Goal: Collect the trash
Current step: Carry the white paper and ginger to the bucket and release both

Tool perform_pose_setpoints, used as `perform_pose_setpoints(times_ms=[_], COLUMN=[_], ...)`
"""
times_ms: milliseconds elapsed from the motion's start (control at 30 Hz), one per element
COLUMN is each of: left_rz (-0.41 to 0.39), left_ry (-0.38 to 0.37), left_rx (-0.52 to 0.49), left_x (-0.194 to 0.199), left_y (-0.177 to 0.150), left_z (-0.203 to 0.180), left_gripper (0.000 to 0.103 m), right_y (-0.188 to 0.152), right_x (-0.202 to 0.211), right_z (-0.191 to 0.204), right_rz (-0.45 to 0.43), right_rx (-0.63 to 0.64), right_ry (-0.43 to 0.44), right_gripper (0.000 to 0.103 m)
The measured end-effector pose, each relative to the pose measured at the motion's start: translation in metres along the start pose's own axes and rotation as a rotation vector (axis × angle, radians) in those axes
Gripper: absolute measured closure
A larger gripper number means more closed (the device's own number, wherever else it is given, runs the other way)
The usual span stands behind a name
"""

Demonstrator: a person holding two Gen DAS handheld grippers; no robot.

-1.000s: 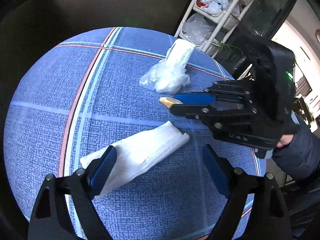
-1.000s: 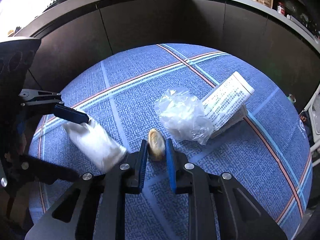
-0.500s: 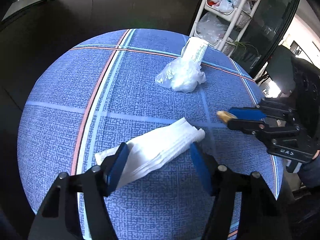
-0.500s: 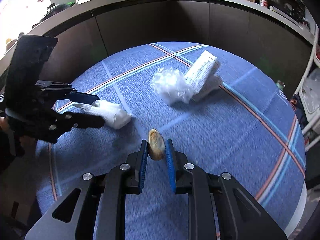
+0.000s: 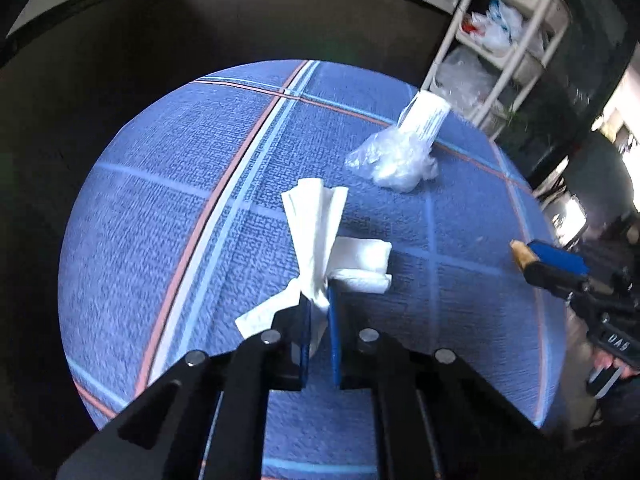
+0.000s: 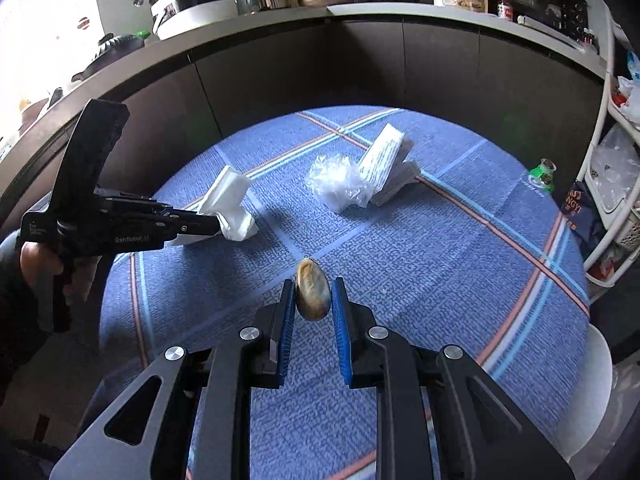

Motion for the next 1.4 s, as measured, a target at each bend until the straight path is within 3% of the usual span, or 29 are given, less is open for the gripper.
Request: perform_pose_setpoints(times_ms=[333,733,1133,1400], left_rz=[-0.101,-0.13,-0.076,-0.028], left_ry=[-0.108,-0.235,-0.337,-0.373], left_rx=[0.053,-0.064,-0.215,-0.269], left_x=[0.055,0.072,0.038,0.001], left_y=[0.004,0.028,0.039,0.045], left_z=[-0.055,-0.164,-0.278,-0.335], left_gripper=[0.094,0.094,0.094,0.094], right_y=[-0.001,-0.008,-0.041,-0.073], right_x=[0.053,0.115,0.157,0.171], right_z=[-0.013,-0.064,-0.139,-0.194], right_rz=[-0.089,-0.198,-0.252,-0.24], right_rx=[-0.046,-0.131,-0.261,-0.327], right_ry=[-0.018,-0.103,-0.209,-0.305], right_gripper=[0.086,0.086,0.086,0.086])
Point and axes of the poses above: each gripper's, at about its wrist camera, not at the fingertips, and x roughly against the way its jaws point, z to its left, y to its top, the point moved 10 cm from there along -x, roughly the way its jaws point, and after that the axes turned 3 degrees about -z, right-handed, at the moved point
